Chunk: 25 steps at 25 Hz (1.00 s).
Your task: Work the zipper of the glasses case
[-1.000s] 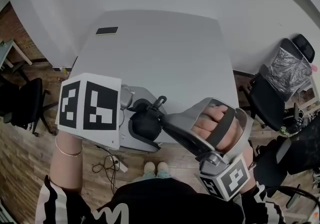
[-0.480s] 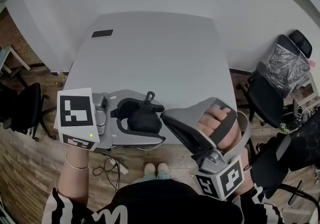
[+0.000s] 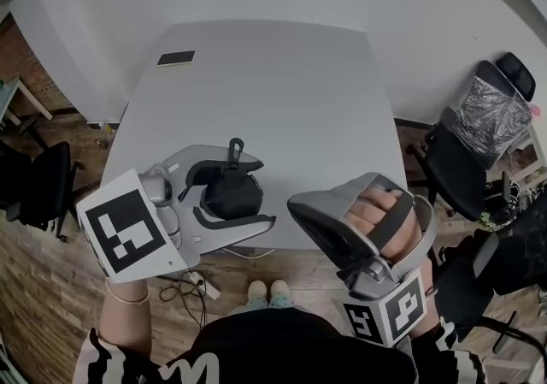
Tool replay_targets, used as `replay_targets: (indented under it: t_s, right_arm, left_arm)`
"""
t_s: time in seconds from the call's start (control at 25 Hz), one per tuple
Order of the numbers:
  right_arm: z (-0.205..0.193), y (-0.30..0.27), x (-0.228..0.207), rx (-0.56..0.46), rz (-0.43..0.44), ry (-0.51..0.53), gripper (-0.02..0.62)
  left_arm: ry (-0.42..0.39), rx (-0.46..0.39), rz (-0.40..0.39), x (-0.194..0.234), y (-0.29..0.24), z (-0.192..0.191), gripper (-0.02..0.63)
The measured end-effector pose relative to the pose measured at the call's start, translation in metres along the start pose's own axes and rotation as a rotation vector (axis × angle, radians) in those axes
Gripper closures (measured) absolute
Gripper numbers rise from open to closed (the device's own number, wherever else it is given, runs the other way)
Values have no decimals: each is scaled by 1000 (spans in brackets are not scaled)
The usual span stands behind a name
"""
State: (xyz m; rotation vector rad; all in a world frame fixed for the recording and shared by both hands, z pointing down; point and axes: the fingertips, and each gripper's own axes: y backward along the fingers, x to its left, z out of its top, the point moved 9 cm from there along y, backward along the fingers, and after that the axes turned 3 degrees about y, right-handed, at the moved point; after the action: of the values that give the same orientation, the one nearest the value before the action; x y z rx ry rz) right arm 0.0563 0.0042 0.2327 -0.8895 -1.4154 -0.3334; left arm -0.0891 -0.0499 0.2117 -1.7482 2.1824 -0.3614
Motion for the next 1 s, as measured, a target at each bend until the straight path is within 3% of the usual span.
replay_targets:
  t_s: [0.12,0.2,0.32,0.4,0.48,0.56,0.72,0.88,1.0]
  right_arm:
    - [-8,4,-6,-31,-141,-96,591]
    - [-6,7,-10,-69,-180,-113,589]
    - [2,7,-12,-105,-139,-89,575]
    - [4,4,-10,-121,-89,-107,510]
    - [4,3,-9,-127,-88,-118,502]
    - [5,2,-8,-121,-94,-88,500]
    - [8,-2,0,-127,-43,-28,501]
    - [6,-4,-3,-113,-32,-10,502]
    - [7,-5,-4,-128,-23,-31,502]
  left_arm:
    - [-91,-14,-47,-4,7,12,345]
    - [-149,20,-77,-11,3,17,344]
    - [-222,98,-71,-16,-3,24,342]
    - [-266,119,-59,-16,-4,29,342]
    - [-287,123,-71,-17,-4,33,342]
    - [-299,149,-92,-20,-6,33,342]
    - [-283,269,-146,-23,-11,22,342]
    - [-321,394,-155,-21,-15,14,343]
    - [-305,374,-164,-22,-16,13,342]
